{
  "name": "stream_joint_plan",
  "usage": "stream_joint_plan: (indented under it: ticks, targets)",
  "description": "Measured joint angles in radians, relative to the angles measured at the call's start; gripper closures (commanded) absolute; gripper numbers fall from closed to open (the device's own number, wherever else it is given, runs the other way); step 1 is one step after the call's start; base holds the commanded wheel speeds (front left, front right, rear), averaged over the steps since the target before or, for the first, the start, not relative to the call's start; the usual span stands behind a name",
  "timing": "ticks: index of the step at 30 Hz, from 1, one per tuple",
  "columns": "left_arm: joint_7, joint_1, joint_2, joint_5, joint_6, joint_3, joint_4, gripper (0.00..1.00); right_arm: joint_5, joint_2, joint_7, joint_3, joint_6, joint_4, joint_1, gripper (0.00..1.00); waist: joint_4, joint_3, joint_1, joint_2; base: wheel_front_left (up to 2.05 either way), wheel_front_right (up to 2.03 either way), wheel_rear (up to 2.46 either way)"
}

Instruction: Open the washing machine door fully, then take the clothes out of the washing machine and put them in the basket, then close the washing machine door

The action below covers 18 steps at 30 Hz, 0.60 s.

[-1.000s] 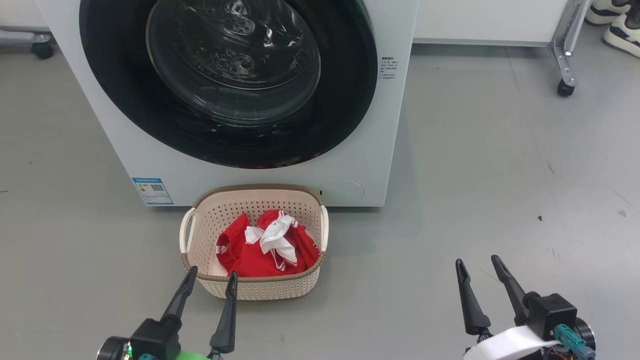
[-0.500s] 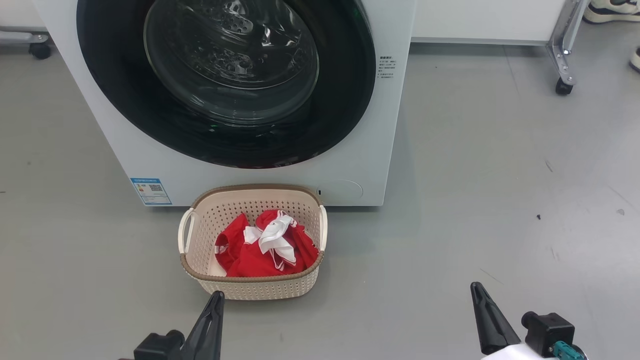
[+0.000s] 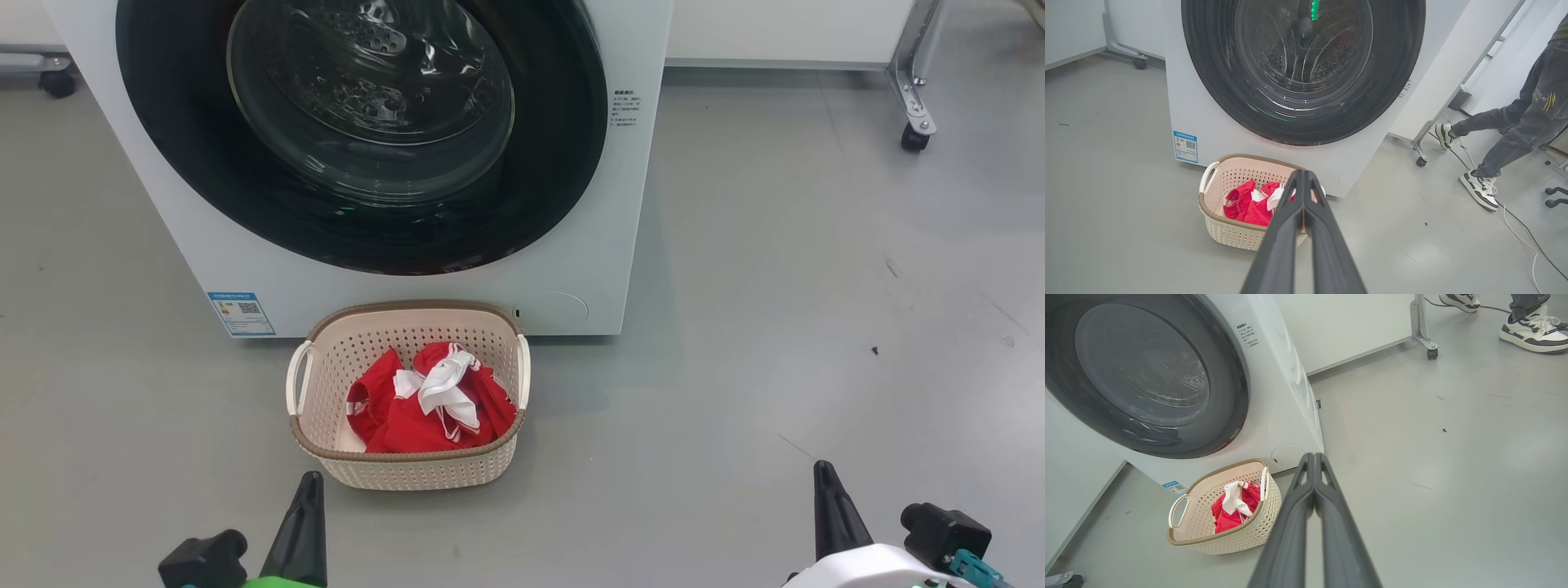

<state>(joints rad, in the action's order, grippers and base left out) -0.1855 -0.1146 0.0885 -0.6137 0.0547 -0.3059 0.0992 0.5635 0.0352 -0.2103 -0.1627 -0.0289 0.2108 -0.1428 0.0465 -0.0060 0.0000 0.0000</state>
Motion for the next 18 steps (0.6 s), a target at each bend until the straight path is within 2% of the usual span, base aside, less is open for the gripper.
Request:
stream_joint_plan:
  ticks: [18]
  targets:
    - [0.054, 0.019, 0.002, -0.25, -0.033, 0.071, 0.023, 1.0, 0.258, 0.013, 0.065, 0.052, -0.014, 0.0, 0.037, 1.0, -0.011, 0.003, 0.0, 0.0, 0.0, 0.0, 0.0]
